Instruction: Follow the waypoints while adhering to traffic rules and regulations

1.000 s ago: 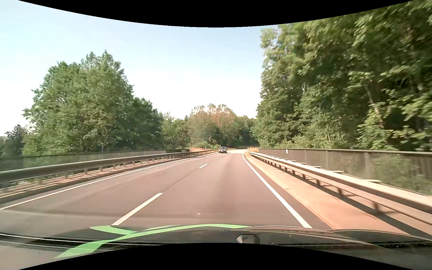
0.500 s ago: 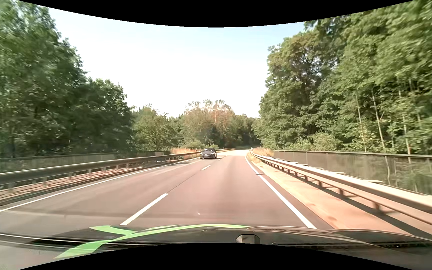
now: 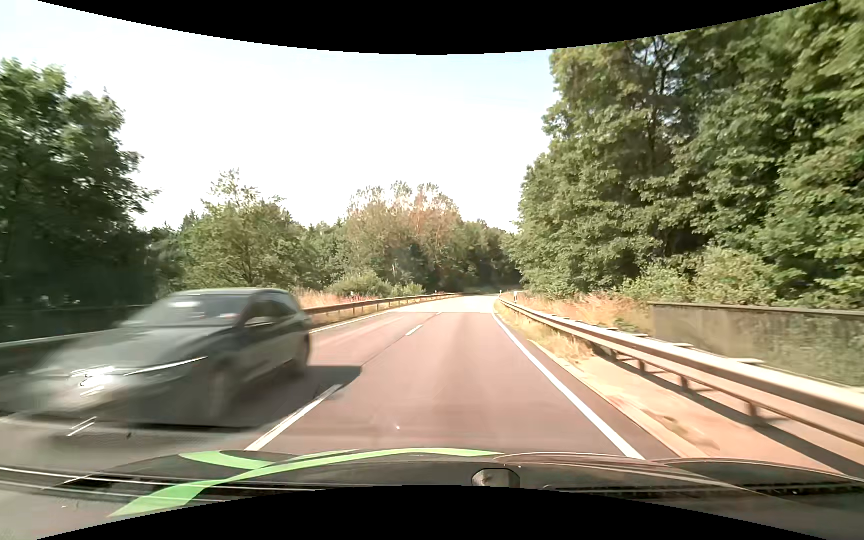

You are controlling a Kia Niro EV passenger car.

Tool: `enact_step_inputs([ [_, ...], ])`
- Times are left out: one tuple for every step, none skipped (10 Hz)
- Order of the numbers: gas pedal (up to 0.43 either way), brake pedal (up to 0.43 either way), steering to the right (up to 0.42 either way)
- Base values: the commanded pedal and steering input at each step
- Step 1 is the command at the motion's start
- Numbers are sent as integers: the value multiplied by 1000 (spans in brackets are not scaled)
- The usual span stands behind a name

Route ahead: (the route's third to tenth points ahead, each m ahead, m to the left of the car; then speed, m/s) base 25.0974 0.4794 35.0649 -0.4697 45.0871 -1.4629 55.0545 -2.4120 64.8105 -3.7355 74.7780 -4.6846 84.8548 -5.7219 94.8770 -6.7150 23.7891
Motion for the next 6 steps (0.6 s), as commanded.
enact_step_inputs([
  [150, 0, 8],
  [150, 0, 8],
  [169, 0, 8],
  [177, 0, 9],
  [189, 0, 8],
  [189, 0, 8],
])
